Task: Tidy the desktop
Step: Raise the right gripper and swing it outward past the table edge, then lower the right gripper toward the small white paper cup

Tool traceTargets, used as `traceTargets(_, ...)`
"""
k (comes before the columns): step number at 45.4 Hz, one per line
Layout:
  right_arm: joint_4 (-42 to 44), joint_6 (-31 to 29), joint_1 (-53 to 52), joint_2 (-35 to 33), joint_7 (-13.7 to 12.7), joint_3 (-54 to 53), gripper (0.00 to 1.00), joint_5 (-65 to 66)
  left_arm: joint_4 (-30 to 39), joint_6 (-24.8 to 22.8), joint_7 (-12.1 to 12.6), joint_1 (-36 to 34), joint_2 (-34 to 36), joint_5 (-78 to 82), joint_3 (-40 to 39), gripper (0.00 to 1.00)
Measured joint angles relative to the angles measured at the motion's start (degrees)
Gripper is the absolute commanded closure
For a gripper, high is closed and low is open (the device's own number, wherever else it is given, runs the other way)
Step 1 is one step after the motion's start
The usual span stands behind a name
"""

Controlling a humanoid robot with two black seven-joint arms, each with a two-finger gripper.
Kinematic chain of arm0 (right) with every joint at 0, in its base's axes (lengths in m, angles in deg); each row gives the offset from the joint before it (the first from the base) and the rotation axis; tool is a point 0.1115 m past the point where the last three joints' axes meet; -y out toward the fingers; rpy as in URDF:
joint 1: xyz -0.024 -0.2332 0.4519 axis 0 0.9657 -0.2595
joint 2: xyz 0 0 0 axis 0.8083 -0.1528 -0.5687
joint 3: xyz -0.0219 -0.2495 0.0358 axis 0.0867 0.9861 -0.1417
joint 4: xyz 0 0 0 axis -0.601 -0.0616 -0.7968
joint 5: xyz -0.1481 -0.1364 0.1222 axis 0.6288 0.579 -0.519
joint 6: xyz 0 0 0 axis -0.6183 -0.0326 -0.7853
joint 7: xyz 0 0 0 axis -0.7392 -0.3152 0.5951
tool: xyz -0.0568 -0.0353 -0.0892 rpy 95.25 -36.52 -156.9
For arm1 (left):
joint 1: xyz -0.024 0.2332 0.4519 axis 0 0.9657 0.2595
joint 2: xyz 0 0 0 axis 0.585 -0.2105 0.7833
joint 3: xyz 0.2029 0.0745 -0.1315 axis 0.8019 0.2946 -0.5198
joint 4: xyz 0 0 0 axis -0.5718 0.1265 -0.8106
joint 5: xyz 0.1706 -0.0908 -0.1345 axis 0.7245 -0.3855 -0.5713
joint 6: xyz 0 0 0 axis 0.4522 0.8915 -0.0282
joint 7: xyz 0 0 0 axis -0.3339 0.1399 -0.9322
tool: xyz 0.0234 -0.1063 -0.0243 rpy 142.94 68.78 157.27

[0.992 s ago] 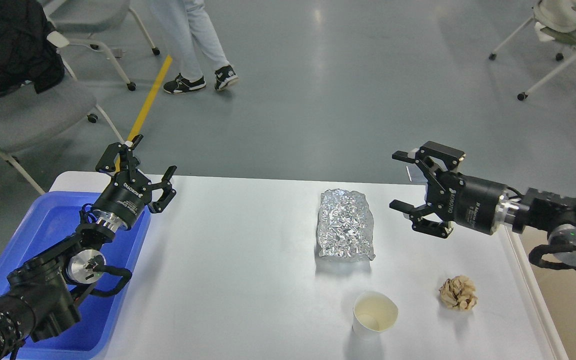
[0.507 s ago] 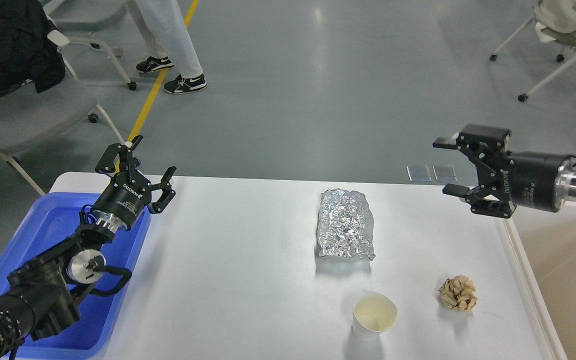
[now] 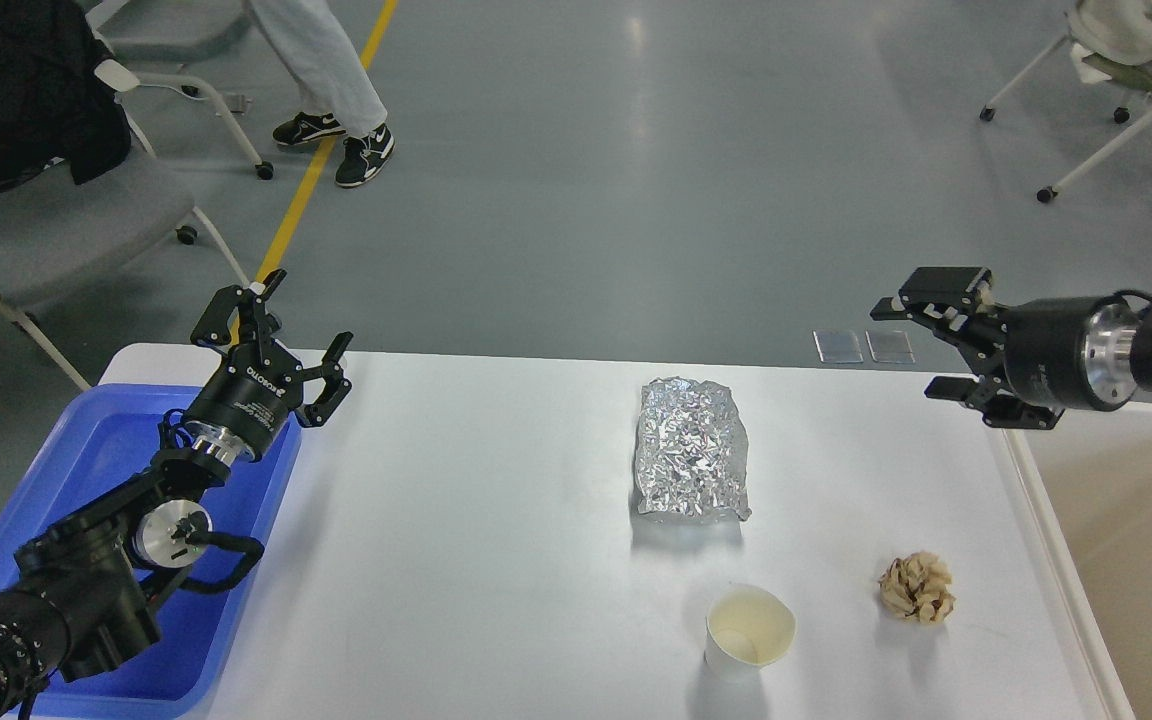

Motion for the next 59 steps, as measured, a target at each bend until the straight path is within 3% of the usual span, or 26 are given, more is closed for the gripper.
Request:
traceTargets(22,-7.4,14.2,-4.5,10.8,5.7,25.4,0.0,1.8,0.0,0.0,0.0,0.0,0.0,0.0,0.0,0.0)
traceTargets(37,-10.5,17.6,-6.0,18.5,7.0,29.5,0.0,2.9,0.0,0.0,0.0,0.0,0.0,0.0,0.0,0.0)
traceTargets(59,-11.3,18.0,-6.2,35.9,7.3,30.1,0.0,3.0,0.0,0.0,0.0,0.0,0.0,0.0,0.0,0.0)
